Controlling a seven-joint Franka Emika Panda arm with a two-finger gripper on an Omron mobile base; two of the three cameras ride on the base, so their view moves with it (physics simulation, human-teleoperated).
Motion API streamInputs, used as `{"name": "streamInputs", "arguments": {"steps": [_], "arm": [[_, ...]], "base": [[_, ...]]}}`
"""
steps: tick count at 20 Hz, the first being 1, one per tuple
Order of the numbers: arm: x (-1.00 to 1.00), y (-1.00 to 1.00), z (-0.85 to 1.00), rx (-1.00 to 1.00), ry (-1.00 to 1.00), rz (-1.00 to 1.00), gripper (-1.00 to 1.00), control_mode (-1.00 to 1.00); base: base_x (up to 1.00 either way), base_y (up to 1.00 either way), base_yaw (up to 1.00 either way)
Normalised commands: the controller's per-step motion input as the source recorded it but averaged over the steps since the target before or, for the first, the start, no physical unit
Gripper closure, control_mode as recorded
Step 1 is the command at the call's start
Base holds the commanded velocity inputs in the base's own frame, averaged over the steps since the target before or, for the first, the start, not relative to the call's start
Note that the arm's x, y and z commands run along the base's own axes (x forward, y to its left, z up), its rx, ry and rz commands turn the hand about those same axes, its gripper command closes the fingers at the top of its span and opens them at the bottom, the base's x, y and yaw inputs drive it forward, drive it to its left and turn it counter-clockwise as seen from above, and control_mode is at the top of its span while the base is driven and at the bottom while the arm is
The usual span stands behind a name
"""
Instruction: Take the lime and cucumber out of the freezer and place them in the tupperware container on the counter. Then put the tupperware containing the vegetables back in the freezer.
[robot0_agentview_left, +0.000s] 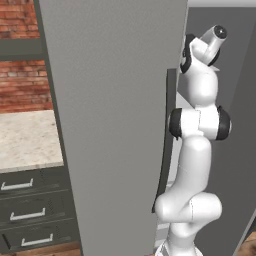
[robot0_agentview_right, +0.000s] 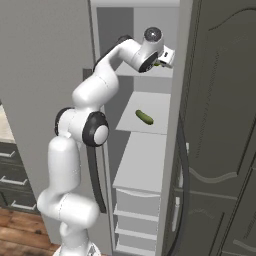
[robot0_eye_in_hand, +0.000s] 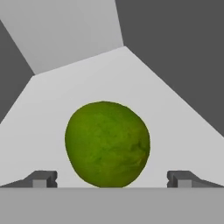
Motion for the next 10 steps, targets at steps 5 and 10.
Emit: {"name": "streamInputs", "arguments": {"steps": [5, 10], "arm": [[0.23, -0.01, -0.04, 0.00, 0.00, 0.00, -1.00, -1.00], [0.21, -0.09, 0.00, 0.01, 0.00, 0.00, -1.00, -1.00]], "base": [[0.00, 0.00, 0.00], [0.00, 0.00, 0.00]]}}
